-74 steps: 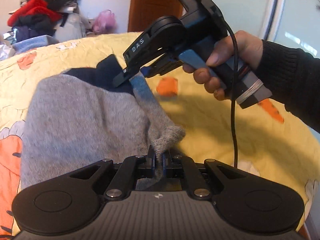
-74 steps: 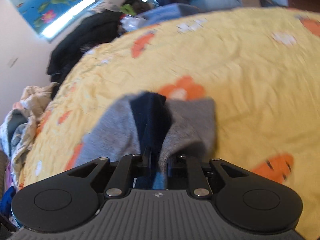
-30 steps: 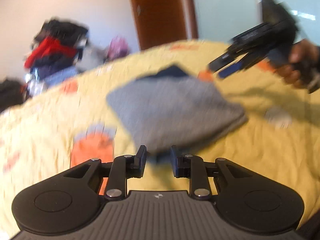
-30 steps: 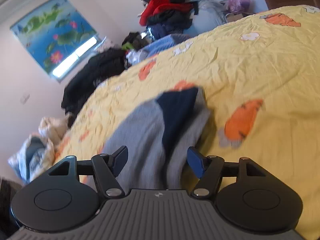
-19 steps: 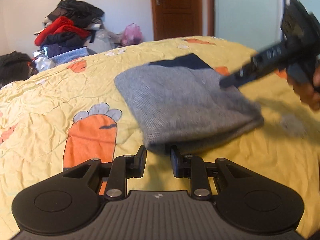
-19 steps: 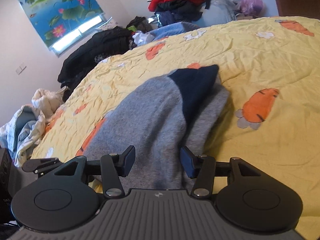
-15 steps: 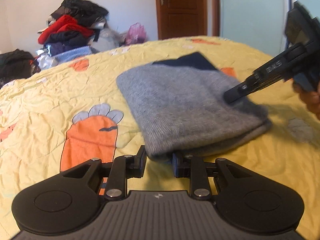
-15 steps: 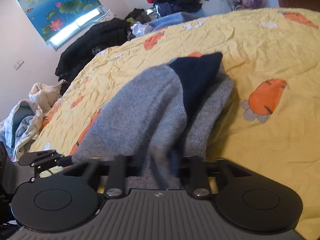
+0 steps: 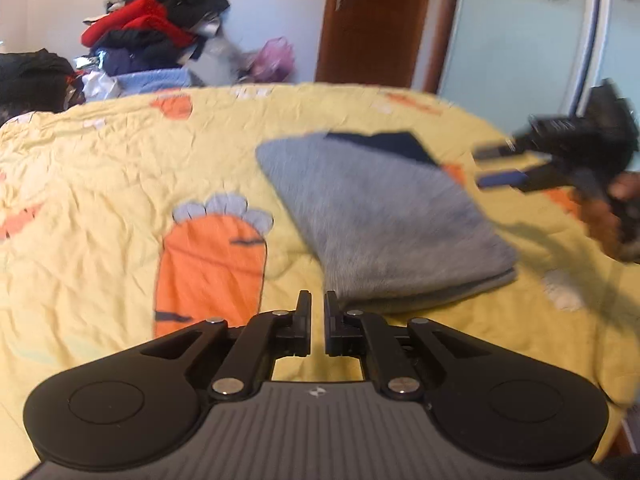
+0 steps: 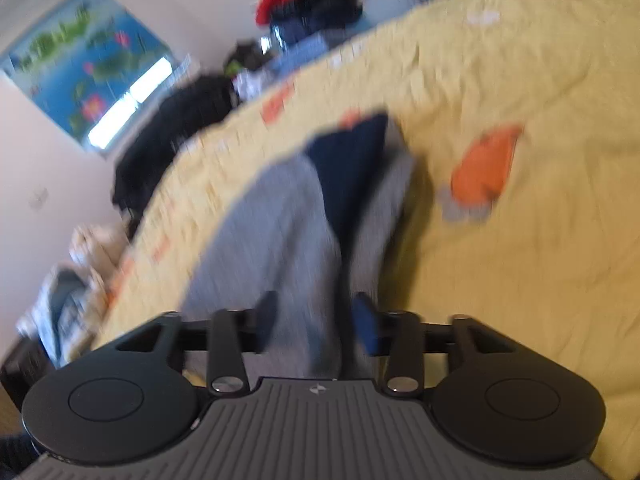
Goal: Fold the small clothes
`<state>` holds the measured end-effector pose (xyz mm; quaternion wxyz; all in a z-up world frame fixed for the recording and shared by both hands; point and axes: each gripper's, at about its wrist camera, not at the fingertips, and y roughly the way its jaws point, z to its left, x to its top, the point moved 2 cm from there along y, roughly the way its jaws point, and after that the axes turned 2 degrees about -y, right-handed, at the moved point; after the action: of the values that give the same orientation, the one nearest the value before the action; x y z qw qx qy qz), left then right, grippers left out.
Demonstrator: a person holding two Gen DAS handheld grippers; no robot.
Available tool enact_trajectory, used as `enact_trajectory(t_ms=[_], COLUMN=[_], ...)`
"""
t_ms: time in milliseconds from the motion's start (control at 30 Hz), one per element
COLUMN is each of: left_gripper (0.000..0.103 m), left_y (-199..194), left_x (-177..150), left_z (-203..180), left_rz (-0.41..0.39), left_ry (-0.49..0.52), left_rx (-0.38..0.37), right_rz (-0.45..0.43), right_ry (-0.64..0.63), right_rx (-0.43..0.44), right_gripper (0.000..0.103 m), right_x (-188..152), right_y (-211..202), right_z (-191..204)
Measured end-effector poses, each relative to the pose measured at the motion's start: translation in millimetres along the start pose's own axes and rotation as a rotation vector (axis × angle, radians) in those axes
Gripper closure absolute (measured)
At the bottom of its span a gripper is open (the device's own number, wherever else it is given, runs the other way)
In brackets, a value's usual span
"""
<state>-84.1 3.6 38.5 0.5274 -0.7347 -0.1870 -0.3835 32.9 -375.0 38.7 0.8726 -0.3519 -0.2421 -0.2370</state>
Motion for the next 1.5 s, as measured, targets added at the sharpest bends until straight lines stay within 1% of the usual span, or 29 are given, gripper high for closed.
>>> enact_trajectory(t_ms=[67, 133, 233, 300, 333, 367, 400, 433, 500, 533, 600, 633, 700, 733, 767, 800, 833, 867, 933, 1033, 1100, 1133, 1200, 1233, 1267, 1300, 1333, 1433, 1500], left_gripper=[0.096, 0.096, 0.096, 0.096, 0.096, 0.096, 0.096, 0.096, 0.096, 0.096, 0.096, 0.096, 0.096, 0.095, 0.095, 0.093, 0.083, 0.063, 0.04, 0.04, 0.04, 0.04, 0.041, 0.043, 0.058, 0.067, 0.069, 0.073, 0.073], left_y=[-7, -5, 13, 35, 48, 62, 74, 83, 98, 104, 105, 102, 90, 81, 73, 66, 63, 64, 76, 106, 131, 141, 156, 163, 169, 174, 174, 158, 140], left_x=[11, 24, 44, 52, 53, 54, 54, 51, 45, 39, 35, 35, 38, 40, 43, 47, 51, 55, 62, 67, 70, 73, 79, 82, 84, 85, 86, 94, 102], left_z=[8, 12, -1, -16, -23, -29, -34, -37, -42, -42, -43, -44, -43, -40, -35, -27, -17, -4, 25, 56, 62, 62, 58, 57, 57, 58, 59, 53, 52], left_rz=[-0.029, -0.067, -0.121, -0.113, -0.093, -0.06, -0.023, 0.003, 0.058, 0.073, 0.052, 0.051, 0.032, 0.014, -0.007, -0.023, -0.031, -0.034, -0.023, 0.019, 0.062, 0.086, 0.107, 0.117, 0.126, 0.137, 0.137, 0.1, 0.059], left_ry=[-0.049, -0.117, -0.169, -0.17, -0.159, -0.141, -0.12, -0.108, -0.09, -0.092, -0.091, -0.085, -0.091, -0.101, -0.118, -0.145, -0.183, -0.238, -0.382, -0.577, -0.651, -0.671, -0.677, -0.674, -0.676, -0.671, -0.661, -0.568, -0.515], left_rx=[0.024, 0.021, -0.004, -0.053, -0.061, -0.056, -0.049, -0.046, -0.047, -0.048, -0.045, -0.039, -0.055, -0.067, -0.076, -0.082, -0.087, -0.095, -0.108, -0.227, -0.291, -0.312, -0.313, -0.298, -0.283, -0.268, -0.261, -0.213, -0.189], right_rz=[-0.067, -0.099, -0.081, -0.035, -0.006, 0.019, 0.045, 0.048, 0.011, 0.005, 0.008, -0.001, -0.001, -0.008, -0.026, -0.064, -0.111, -0.139, -0.097, -0.006, -0.004, 0.023, 0.048, 0.05, 0.068, 0.07, 0.091, 0.077, 0.063], right_ry=[0.054, 0.079, 0.103, 0.094, 0.083, 0.064, 0.046, 0.028, 0.0, 0.035, 0.109, 0.123, 0.127, 0.136, 0.144, 0.145, 0.137, 0.123, 0.114, 0.151, 0.163, 0.19, 0.218, 0.192, 0.186, 0.18, 0.173, 0.158, 0.138], right_rx=[0.022, 0.006, -0.034, -0.077, -0.099, -0.115, -0.13, -0.139, -0.151, -0.163, -0.163, -0.13, -0.093, -0.086, -0.067, -0.057, -0.064, -0.074, -0.06, -0.076, -0.035, 0.002, 0.06, 0.062, 0.053, 0.03, 0.016, 0.021, 0.054], right_gripper=[0.038, 0.038, 0.041, 0.044, 0.05, 0.069, 0.082, 0.087, 0.088, 0.089, 0.09, 0.091, 0.081, 0.07, 0.044, 0.03, 0.007, 0.001, 0.005, 0.007, 0.007, 0.007, 0.008, 0.013, 0.026, 0.037, 0.061, 0.065, 0.066], right_x=[24, 45, 68, 75, 75, 73, 70, 68, 67, 67, 63, 59, 52, 50, 47, 44, 40, 35, 28, 17, 13, 13, 10, 10, 9, 8, 8, 9, 13], right_y=[1, 15, 52, 80, 94, 104, 111, 113, 104, 100, 97, 96, 87, 80, 70, 57, 43, 33, 28, 44, 53, 60, 75, 81, 89, 95, 101, 104, 105], right_z=[-8, -18, -28, -29, -26, -25, -23, -21, -23, -34, -59, -63, -55, -50, -45, -42, -40, -39, -43, -53, -51, -50, -43, -37, -34, -31, -31, -21, -6])
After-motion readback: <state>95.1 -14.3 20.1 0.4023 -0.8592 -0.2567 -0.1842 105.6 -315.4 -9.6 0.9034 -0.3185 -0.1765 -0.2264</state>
